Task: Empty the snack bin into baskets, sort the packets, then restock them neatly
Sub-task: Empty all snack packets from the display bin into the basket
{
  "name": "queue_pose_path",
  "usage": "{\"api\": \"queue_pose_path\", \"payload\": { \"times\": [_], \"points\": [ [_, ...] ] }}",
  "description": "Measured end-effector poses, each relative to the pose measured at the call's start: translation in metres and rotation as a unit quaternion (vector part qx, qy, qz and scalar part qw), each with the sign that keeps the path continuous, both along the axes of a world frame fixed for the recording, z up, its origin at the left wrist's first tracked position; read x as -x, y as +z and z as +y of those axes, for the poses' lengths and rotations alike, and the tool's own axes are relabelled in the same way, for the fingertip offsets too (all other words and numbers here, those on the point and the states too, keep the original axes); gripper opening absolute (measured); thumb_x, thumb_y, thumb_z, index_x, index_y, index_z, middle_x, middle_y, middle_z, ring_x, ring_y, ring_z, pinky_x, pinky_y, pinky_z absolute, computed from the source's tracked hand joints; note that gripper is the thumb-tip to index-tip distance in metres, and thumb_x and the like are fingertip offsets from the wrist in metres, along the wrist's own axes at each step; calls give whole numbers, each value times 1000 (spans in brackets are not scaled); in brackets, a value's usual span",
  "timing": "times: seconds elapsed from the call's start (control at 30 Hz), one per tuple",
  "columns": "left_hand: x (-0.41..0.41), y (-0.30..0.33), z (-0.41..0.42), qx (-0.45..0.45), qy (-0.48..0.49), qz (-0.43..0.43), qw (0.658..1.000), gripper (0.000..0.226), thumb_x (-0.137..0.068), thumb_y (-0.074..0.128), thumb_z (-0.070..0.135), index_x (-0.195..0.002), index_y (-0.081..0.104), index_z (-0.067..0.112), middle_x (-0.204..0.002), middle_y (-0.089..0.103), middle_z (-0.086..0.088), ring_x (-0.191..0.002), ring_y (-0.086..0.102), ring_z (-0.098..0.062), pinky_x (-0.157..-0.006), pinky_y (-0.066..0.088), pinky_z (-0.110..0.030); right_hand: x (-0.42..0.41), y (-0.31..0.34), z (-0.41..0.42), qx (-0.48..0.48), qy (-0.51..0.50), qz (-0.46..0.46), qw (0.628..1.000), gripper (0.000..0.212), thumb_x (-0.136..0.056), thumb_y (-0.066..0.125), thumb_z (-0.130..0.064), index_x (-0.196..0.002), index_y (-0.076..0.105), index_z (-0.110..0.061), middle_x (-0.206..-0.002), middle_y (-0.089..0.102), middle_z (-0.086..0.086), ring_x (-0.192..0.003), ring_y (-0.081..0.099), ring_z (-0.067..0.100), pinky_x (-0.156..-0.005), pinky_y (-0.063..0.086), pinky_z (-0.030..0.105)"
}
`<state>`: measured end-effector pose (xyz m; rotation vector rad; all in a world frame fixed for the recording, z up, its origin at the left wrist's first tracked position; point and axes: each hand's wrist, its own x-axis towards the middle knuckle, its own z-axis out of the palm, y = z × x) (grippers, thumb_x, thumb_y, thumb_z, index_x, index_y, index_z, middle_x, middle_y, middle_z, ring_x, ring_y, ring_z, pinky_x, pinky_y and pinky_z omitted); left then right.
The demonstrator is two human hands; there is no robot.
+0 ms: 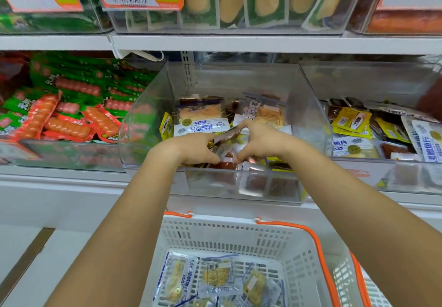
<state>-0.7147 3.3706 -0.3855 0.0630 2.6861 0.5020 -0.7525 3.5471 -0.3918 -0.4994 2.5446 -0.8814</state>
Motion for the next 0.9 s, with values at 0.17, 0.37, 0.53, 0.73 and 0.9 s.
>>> {"api": "queue_pose_path", "payload": {
  "times": [0.17, 0.37, 0.53, 0.73, 0.9],
  "points": [
    [-25, 39, -3, -72, 18, 134, 988, 50, -91, 56, 34, -135, 39, 49, -108, 65, 3, -93, 62, -22, -77, 50, -32, -18, 43, 9, 56, -11, 174, 983, 60, -68, 80, -12, -120, 52, -23, -77, 61, 1, -57, 53, 11, -54, 45, 25],
    [-98, 102, -7, -123, 3, 212, 969, 31, -93, 57, 36, -101, 49, 65, -85, 65, 20, -78, 61, 0, -68, 49, -19, -83, 101, 25, 97, 46, 264, 958, 58, -73, 78, -20, -122, 48, -31, -88, 65, 13, -69, 57, 20, -67, 46, 33],
    [-150, 95, -1, -139, -51, 198, 969, 34, -89, 58, 42, -113, 48, 64, -98, 66, 30, -89, 61, 9, -80, 52, -18, -129, 86, 41, 33, 76, 368, 926, 52, -79, 72, -21, -125, 49, -29, -92, 69, 4, -78, 63, 24, -67, 44, 34],
    [-174, 65, -12, -273, -55, 141, 950, 53, -89, 61, 33, -124, 39, 67, -118, 56, 37, -110, 57, 3, -87, 49, -16, -152, 62, 46, 34, 142, 402, 904, 55, -83, 64, -25, -122, 30, -41, -108, 70, -6, -94, 68, 28, -72, 54, 43],
    [-167, 41, -21, -32, -105, -48, 993, 75, -80, 69, 47, -137, 22, 54, -131, 44, 38, -113, 47, 13, -86, 35, -7, -149, 40, 42, -166, 240, 270, 918, 61, -80, 67, -45, -135, 42, -33, -129, 57, -6, -118, 53, 19, -91, 45, 37]
  ]
}}
